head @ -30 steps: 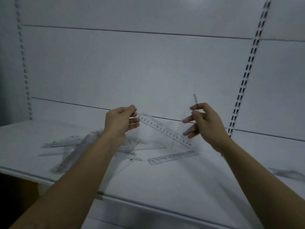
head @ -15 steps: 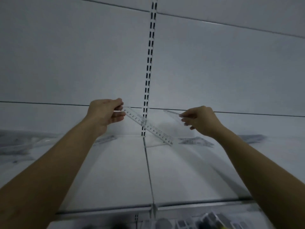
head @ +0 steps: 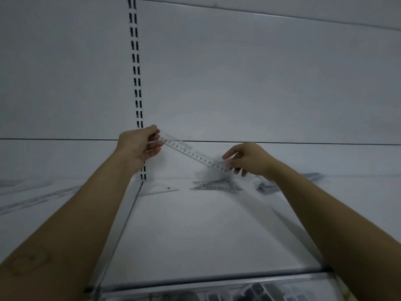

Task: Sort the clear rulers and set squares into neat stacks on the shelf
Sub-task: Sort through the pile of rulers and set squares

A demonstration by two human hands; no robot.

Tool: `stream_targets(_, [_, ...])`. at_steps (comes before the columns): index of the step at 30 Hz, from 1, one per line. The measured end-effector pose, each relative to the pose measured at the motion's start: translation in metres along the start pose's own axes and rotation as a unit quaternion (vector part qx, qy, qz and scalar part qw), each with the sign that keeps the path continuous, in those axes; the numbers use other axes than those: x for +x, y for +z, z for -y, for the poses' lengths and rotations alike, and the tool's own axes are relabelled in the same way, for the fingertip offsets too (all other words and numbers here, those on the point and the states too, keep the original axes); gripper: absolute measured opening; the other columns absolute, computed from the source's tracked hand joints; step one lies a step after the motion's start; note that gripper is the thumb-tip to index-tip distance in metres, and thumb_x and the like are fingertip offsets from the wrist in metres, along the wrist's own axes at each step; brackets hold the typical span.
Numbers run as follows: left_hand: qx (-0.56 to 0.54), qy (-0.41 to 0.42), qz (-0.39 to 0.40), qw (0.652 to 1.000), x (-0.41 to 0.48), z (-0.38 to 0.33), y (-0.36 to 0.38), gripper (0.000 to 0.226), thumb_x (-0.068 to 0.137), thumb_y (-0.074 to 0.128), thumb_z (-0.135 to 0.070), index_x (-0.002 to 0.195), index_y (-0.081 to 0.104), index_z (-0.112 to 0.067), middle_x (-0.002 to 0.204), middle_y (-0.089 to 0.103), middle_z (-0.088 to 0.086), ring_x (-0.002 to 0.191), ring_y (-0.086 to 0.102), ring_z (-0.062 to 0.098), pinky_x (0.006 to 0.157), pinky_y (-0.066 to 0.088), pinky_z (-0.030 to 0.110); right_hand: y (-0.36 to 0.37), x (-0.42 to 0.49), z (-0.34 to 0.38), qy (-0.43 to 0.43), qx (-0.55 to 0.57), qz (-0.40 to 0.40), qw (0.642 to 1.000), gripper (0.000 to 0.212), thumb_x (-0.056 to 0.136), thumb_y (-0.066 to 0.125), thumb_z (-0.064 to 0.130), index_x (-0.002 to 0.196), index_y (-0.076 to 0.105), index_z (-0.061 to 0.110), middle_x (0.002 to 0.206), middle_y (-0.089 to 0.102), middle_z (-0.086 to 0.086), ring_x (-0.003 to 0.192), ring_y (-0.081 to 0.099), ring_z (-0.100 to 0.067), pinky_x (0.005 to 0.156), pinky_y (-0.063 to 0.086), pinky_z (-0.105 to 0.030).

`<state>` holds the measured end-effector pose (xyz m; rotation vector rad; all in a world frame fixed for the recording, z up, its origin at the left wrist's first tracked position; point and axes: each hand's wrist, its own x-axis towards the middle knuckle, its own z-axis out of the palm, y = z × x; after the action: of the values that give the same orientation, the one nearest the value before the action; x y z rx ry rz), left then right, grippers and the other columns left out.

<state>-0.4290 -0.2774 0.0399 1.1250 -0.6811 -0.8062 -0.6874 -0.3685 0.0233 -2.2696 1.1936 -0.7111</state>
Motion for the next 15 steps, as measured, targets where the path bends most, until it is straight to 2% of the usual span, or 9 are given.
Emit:
stream_targets(3, [-0.073,-0.014,0.003,0.997,-0.001,0.014,0.006,0.015,0.091,0.063,-0.021,0.081,0.065,-0.009,0.063,0.062,-0.002,0.049,0.060,0.007,0.050,0.052,0.018,0.004,0.010,-0.003,0.012,0.039,0.066,0.997,0.015,0.076,0.073,0.001,0.091,0.072,0.002,0.072,0.072,-0.006,0.056,0.061,-0.014,0.051,0.050,-0.024])
stream_targets(5, [-0.105,-0.025,0.004,0.994,0.000,0.023,0.005,0.016,0.092,0.062,-0.021,0.081,0.065,-0.009,0.066,0.061,-0.001,0.051,0.059,0.007,0.052,0.052,0.018,0.018,0.016,-0.006,0.004,0.035,0.080,0.996,0.016,0.072,0.080,0.006,0.087,0.075,0.005,0.069,0.069,-0.003,0.056,0.059,-0.010,0.054,0.049,-0.022])
stream_targets(8, [-0.114,-0.032,-0.003,0.993,0.001,0.031,0.001,0.016,0.091,0.063,-0.020,0.082,0.065,-0.007,0.063,0.063,-0.001,0.051,0.061,0.008,0.054,0.054,0.018,0.041,0.025,-0.019,-0.032,-0.099,0.053,0.993,0.015,0.074,0.079,0.026,0.087,0.077,0.020,0.084,0.070,0.003,0.078,0.064,-0.011,0.070,0.050,-0.021])
stream_targets(10, [-0.109,-0.029,-0.011,0.994,0.002,0.034,-0.001,0.015,0.091,0.063,-0.019,0.083,0.066,-0.006,0.061,0.064,-0.001,0.052,0.063,0.009,0.055,0.055,0.019,0.049,0.028,-0.026,-0.042,-0.170,0.040,0.984,0.019,0.078,0.074,0.036,0.092,0.074,0.023,0.093,0.068,0.003,0.086,0.063,-0.015,0.079,0.052,-0.026])
stream_targets(13, [-0.104,-0.025,-0.016,0.994,0.001,0.038,0.001,0.013,0.090,0.064,-0.016,0.085,0.065,-0.004,0.064,0.064,0.001,0.055,0.067,0.011,0.056,0.055,0.020,0.036,0.027,-0.028,-0.033,-0.190,0.000,0.981,0.017,0.084,0.061,0.027,0.093,0.071,0.016,0.091,0.066,-0.001,0.088,0.063,-0.022,0.075,0.051,-0.031])
stream_targets(15, [-0.106,-0.024,-0.012,0.994,-0.001,0.040,0.005,0.010,0.090,0.063,-0.011,0.086,0.064,-0.002,0.069,0.063,0.005,0.057,0.069,0.014,0.056,0.056,0.022,0.015,0.022,-0.026,-0.026,-0.151,-0.082,0.985,0.020,0.086,0.053,0.013,0.098,0.069,0.017,0.090,0.065,0.000,0.088,0.063,-0.023,0.074,0.048,-0.028])
